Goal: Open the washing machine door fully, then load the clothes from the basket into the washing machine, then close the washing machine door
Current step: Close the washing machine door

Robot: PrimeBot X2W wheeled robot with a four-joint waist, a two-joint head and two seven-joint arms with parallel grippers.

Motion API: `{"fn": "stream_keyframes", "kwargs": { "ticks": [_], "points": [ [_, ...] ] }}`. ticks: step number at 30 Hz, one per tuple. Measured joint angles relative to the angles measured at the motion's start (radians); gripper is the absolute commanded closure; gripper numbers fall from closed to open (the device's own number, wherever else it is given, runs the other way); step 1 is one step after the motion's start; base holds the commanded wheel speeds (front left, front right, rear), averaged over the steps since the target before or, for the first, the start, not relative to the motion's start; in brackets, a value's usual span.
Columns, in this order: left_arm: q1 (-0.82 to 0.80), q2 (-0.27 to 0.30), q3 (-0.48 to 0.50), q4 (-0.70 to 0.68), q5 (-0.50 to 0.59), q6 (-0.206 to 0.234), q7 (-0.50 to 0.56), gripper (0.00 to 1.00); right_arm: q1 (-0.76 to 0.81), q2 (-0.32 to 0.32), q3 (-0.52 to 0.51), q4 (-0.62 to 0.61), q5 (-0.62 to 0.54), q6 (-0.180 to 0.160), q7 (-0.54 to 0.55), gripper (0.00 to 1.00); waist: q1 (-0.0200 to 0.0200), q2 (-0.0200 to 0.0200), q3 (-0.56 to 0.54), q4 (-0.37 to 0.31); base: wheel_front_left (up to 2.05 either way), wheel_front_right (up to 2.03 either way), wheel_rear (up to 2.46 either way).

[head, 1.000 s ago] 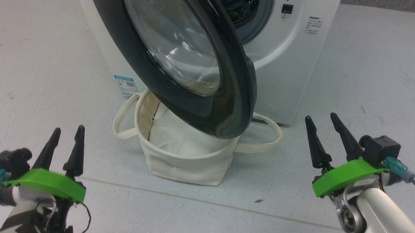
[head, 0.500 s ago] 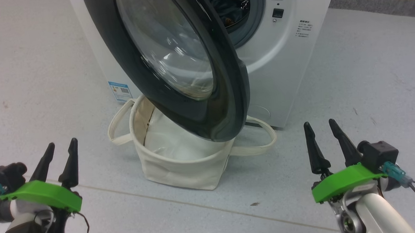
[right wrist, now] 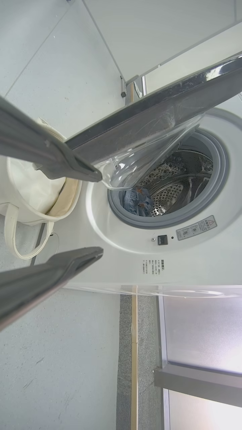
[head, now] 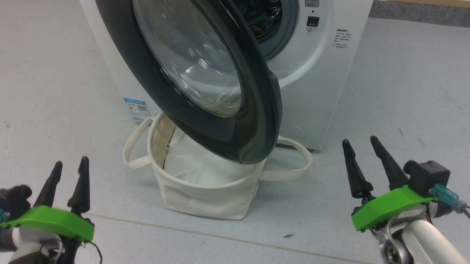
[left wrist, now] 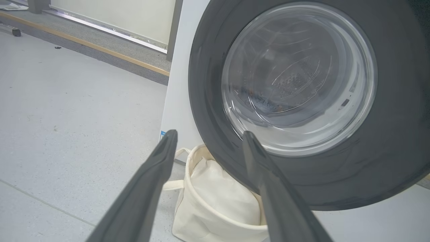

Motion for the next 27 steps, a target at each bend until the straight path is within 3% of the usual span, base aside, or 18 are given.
{"fn": "stream_keyframes", "kwargs": {
  "ticks": [4, 5, 6, 7, 12, 18, 23, 27],
  "points": [
    [0.014, -0.002, 0.004, -0.013, 0.025, 0.000, 0.000, 0.00, 0.006, 0.000, 0.005, -0.012, 0.009, 0.000, 0.000, 0.00, 0.0000, 0.0000, -0.002, 0.003, 0.00, 0.00, 0.00],
    [0.018, -0.001, 0.007, -0.013, 0.025, 0.000, 0.000, 0.00, 0.009, 0.000, 0.005, -0.023, 0.008, 0.000, 0.000, 0.51, 0.0000, 0.0000, -0.002, 0.004, 0.00, 0.00, 0.00],
    [0.019, -0.001, 0.010, -0.013, 0.025, 0.000, 0.000, 0.00, 0.011, 0.000, 0.005, -0.035, 0.008, 0.000, 0.000, 0.88, 0.0000, 0.0000, -0.002, 0.005, 0.00, 0.00, 0.00],
    [0.019, 0.000, 0.011, -0.013, 0.026, 0.000, 0.000, 0.00, 0.011, 0.000, 0.005, -0.043, 0.008, 0.000, 0.000, 1.00, 0.0000, 0.0000, -0.003, 0.006, 0.00, 0.00, 0.00],
    [0.018, 0.001, 0.014, -0.024, 0.033, 0.000, 0.000, 0.00, 0.008, -0.010, 0.045, -0.089, 0.009, 0.000, 0.000, 1.00, 0.0000, 0.0000, -0.002, 0.016, 0.00, 0.00, 0.00],
    [0.014, 0.002, 0.017, -0.027, 0.032, 0.000, -0.001, 0.00, -0.066, -0.021, 0.205, -0.117, 0.012, 0.000, 0.000, 1.00, 0.0000, 0.0000, 0.006, 0.033, 0.00, 0.00, 0.00],
    [0.007, 0.002, 0.015, -0.026, 0.022, 0.000, -0.001, 0.00, -0.164, -0.019, 0.357, -0.053, 0.053, 0.000, 0.000, 1.00, 0.0000, 0.0000, 0.011, 0.052, 0.00, 0.00, 0.00],
    [-0.017, 0.001, 0.005, -0.028, 0.009, 0.000, -0.001, 0.00, -0.249, -0.014, 0.405, 0.033, 0.082, 0.000, 0.000, 1.00, 0.0000, 0.0002, 0.022, 0.075, 0.00, 0.00, 0.00]
  ]
}}
